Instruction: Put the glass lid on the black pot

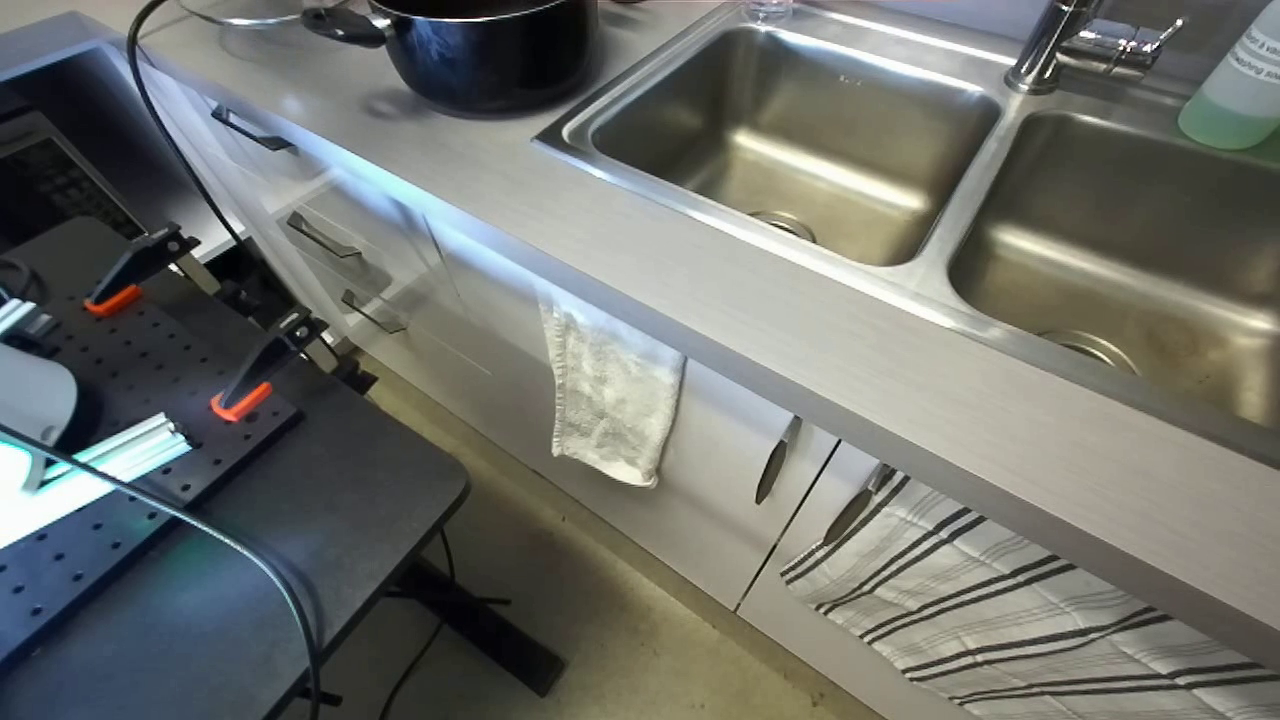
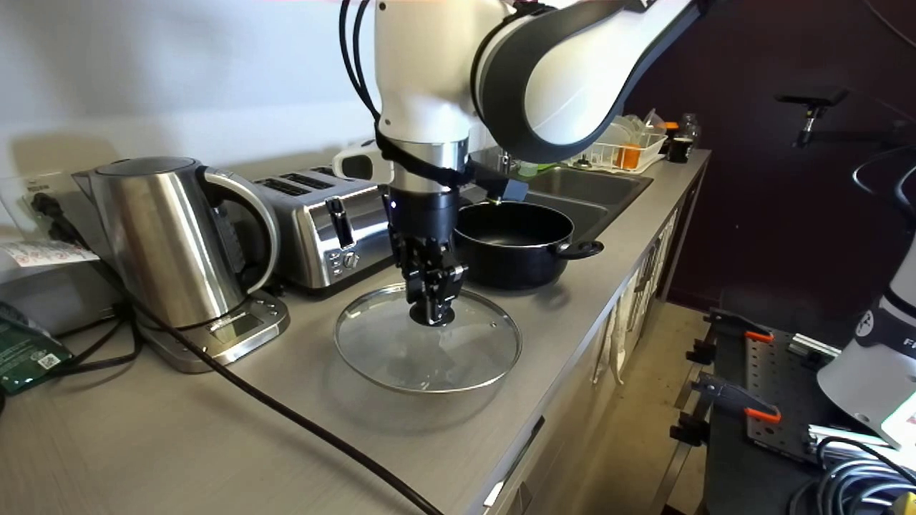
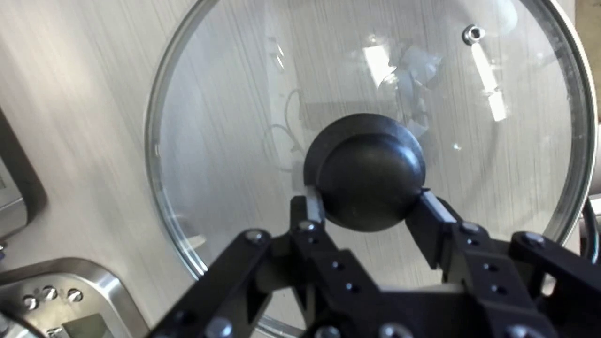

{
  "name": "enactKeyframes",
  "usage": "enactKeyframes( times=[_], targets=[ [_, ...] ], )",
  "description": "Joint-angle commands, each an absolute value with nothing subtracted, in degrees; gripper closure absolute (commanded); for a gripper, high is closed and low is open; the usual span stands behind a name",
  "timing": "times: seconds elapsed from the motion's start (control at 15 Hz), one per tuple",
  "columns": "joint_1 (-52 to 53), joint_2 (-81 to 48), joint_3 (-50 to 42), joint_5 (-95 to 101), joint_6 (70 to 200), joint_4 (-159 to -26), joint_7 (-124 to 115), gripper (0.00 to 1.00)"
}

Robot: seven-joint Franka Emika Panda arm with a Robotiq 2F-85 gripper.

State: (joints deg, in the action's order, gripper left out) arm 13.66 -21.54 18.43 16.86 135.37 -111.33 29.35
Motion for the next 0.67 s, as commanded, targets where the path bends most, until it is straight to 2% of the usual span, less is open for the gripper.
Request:
enactKeyframes(
  times=[0.0,0.6],
  targets=[
    [13.4,-15.5,19.0,15.0,132.9,-113.2,31.5,0.77],
    [13.5,-7.6,17.1,16.6,125.0,-113.0,30.1,0.77]
  ],
)
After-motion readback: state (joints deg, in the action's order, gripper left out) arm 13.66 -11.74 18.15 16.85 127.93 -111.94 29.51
